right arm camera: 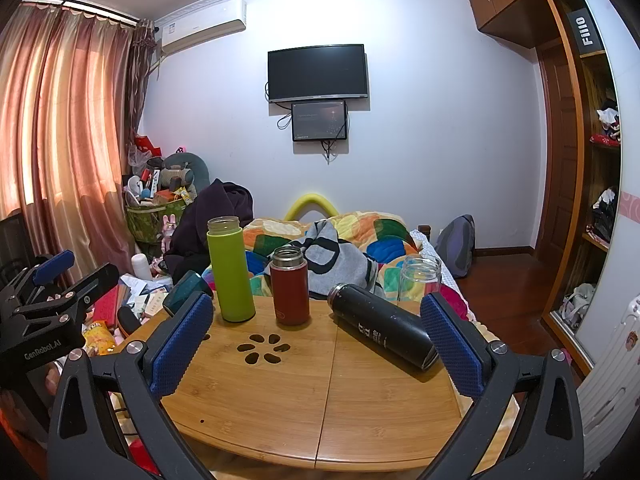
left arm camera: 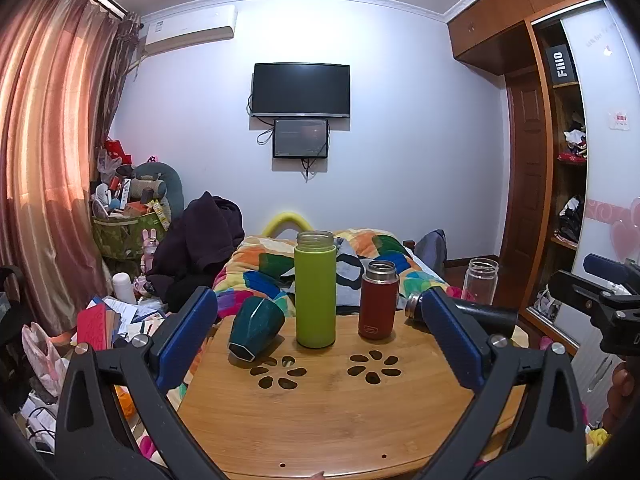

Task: Flip cup upside down
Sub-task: 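Move the right tool toward the black bottle lying on the table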

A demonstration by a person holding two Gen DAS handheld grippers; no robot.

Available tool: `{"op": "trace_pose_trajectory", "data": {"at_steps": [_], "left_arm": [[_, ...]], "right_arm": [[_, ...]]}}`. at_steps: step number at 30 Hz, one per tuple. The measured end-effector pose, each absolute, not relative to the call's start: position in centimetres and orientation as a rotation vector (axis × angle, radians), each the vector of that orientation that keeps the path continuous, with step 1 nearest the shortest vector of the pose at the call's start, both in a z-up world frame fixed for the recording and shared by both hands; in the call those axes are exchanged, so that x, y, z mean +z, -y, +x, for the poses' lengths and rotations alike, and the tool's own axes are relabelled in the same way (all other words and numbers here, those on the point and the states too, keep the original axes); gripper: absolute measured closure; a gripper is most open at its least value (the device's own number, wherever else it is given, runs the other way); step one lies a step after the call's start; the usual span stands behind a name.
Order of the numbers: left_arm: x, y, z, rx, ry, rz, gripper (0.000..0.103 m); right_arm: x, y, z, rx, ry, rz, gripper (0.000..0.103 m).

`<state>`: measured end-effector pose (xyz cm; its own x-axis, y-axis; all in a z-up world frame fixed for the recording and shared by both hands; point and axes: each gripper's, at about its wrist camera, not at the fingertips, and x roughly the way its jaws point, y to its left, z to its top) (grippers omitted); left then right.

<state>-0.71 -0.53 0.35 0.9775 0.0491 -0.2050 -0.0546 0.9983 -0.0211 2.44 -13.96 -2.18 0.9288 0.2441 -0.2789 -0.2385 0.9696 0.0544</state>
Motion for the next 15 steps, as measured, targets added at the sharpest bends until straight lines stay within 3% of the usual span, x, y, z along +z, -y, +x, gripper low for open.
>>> {"op": "trace_pose_trajectory", "data": {"at_steps": [15], "left_arm": [[0.31,-0.08,-0.34,0.066,-0.221,-0.037,0.000]], "right_arm": [[-2.22,13.81,2.38,0.253,-0.293,0.020,0.000]]}}
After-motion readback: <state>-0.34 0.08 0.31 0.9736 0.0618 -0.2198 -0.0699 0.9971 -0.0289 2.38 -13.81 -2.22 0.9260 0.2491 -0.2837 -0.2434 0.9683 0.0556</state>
